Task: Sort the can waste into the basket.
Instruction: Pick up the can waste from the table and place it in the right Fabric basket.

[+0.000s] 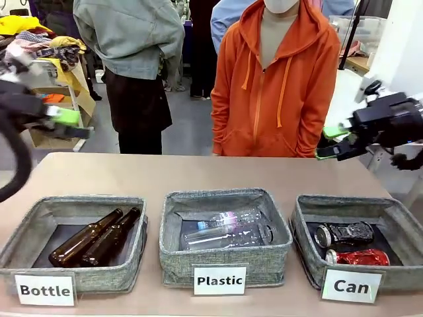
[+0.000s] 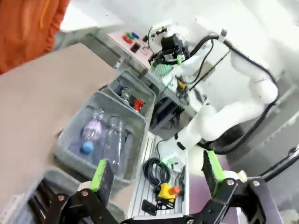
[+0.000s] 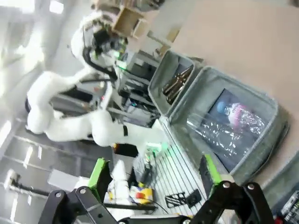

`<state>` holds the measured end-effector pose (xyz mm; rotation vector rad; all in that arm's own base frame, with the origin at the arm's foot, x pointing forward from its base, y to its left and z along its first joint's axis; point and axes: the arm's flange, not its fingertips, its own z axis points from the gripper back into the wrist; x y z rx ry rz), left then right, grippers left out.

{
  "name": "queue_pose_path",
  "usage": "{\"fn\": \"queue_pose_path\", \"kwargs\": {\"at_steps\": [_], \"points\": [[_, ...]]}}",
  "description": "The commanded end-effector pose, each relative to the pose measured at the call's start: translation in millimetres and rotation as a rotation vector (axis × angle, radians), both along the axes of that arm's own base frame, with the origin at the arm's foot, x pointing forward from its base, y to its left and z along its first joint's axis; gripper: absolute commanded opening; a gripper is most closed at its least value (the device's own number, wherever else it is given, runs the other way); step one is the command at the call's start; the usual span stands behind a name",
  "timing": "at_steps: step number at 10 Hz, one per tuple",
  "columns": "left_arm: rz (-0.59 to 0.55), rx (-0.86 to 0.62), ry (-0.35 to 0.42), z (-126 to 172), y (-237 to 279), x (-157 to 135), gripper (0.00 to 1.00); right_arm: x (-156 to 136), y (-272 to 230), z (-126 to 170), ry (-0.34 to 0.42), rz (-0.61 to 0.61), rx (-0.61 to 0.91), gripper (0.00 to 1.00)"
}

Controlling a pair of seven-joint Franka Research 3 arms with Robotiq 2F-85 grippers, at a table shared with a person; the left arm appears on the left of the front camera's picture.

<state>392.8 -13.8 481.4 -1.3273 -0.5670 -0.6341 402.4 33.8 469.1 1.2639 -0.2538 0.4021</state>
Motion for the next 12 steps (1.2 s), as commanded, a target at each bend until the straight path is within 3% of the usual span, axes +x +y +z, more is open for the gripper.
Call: {"fn": "queue_pose_path", "kwargs": {"at_steps": [1, 2, 3, 4, 5, 12], "points": [[0.061, -0.108, 0.061, -38.6, 28.5, 6.5, 1.0, 36.3, -17.0, -7.6, 0.267, -0.191, 0.077, 1.0], [0.1, -0.163, 0.071, -61.1, 47.4, 8.5, 1.0, 49.4, -22.2, -16.1, 0.393, -0.376, 0.049, 1.0], [0.124, -0.194, 0.083, -76.8, 61.4, 10.2, 1.0, 57.7, -25.7, -25.0, 0.455, -0.481, -0.016, 1.0], [0.077, -0.085, 0.082, -46.0, 45.3, -0.6, 1.0, 68.2, -32.3, -33.3, 0.39, -0.581, -0.02, 1.0], [0.077, -0.085, 0.082, -46.0, 45.3, -0.6, 1.0, 47.7, -33.3, -38.1, 0.334, -0.329, -0.017, 1.0], [0.077, -0.085, 0.082, -46.0, 45.3, -0.6, 1.0, 47.7, -33.3, -38.1, 0.334, -0.329, -0.017, 1.0]]}}
